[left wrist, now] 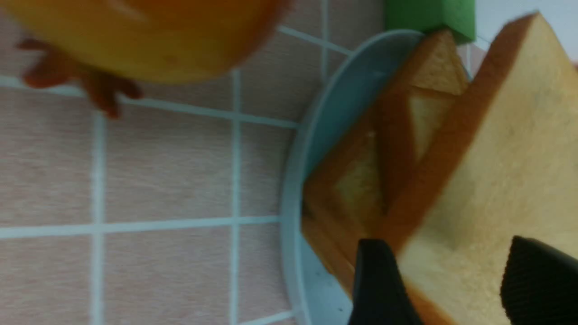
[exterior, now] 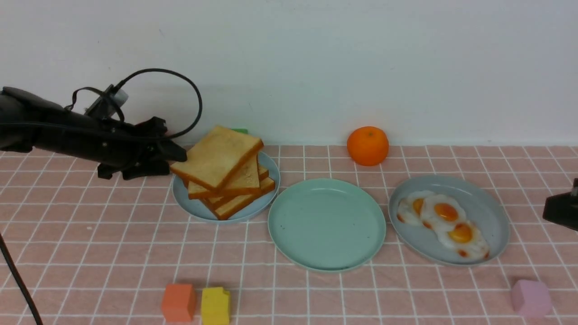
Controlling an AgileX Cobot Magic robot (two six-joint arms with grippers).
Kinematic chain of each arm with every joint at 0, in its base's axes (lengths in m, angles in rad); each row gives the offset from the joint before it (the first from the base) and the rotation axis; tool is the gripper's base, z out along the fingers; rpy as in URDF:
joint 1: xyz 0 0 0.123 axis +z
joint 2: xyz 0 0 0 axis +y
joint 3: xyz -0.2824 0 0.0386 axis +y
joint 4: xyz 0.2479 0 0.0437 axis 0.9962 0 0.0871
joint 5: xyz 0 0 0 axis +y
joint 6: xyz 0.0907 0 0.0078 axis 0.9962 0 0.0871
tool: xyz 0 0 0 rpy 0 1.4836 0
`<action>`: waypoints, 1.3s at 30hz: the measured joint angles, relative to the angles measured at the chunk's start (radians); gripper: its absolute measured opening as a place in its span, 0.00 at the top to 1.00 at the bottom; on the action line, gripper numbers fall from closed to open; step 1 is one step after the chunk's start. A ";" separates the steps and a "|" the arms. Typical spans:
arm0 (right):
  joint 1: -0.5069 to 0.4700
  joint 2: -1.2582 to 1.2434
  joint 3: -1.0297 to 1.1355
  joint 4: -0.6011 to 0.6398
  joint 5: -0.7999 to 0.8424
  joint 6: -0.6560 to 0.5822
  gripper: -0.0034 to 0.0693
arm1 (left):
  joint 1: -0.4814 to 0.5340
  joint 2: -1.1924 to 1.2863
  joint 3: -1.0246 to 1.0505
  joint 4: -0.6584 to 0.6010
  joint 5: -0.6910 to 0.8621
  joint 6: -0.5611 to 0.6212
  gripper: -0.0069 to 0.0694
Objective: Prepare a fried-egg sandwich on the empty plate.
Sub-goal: Use the left arm to grab a slice of bread
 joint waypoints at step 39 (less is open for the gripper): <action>0.000 0.000 0.000 0.066 -0.003 -0.004 0.62 | 0.006 0.080 -0.004 -0.187 0.041 0.092 0.37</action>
